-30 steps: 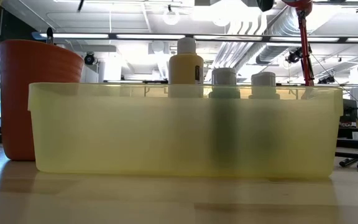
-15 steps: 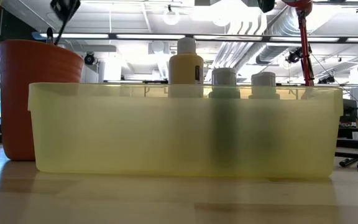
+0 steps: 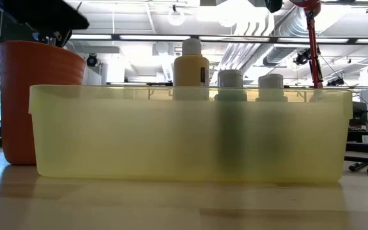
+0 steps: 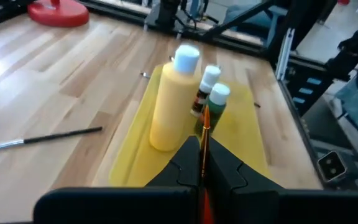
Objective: Pick & Place Paint Supplies
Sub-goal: Put the golden paintbrush into the orange cup, then put the silver paintbrush into the orange cup
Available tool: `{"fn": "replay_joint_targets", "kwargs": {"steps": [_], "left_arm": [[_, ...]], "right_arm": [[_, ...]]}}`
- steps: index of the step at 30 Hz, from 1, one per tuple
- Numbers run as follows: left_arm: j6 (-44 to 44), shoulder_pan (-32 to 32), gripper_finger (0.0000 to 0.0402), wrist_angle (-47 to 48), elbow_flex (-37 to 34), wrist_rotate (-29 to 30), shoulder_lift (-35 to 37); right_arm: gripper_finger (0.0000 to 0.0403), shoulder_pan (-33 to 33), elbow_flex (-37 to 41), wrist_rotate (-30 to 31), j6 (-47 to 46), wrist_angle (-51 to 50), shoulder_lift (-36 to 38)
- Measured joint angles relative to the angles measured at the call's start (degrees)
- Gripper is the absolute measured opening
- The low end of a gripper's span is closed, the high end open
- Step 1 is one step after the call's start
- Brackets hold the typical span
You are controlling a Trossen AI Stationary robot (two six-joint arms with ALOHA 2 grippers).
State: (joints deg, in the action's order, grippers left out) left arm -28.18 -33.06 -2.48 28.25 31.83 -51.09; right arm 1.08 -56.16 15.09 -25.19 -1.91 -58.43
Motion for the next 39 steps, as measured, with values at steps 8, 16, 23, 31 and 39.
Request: {"fn": "replay_joint_targets", "kwargs": {"steps": [8, 16, 23, 31, 39], "left_arm": [[0.7, 0.0, 0.0002, -0.9, -0.9, -0.6, -3.3], [0.7, 0.0, 0.0009, -0.6, -0.9, -1.4, -6.0], [0.0, 0.0, 0.0007, -1.2, -0.9, -1.4, -7.4], [-2.1, 0.0, 0.0052, -1.7, -0.9, -1.2, -7.4], [3.8, 0.0, 0.0094, -4.6, 1.4, -0.1, -6.3]], "right_arm": [[0.013, -0.4, 0.0, 0.0, 0.0, 0.0, 0.0], [0.013, -1.2, 0.0, -0.1, 0.0, 0.0, 0.0], [0.013, -1.2, 0.0, -0.2, 0.0, 0.0, 0.0], [0.013, -1.2, 0.0, -0.5, 0.0, -0.1, 0.0], [0.013, -1.2, 0.0, -2.2, 0.0, -0.2, 0.0]]}}
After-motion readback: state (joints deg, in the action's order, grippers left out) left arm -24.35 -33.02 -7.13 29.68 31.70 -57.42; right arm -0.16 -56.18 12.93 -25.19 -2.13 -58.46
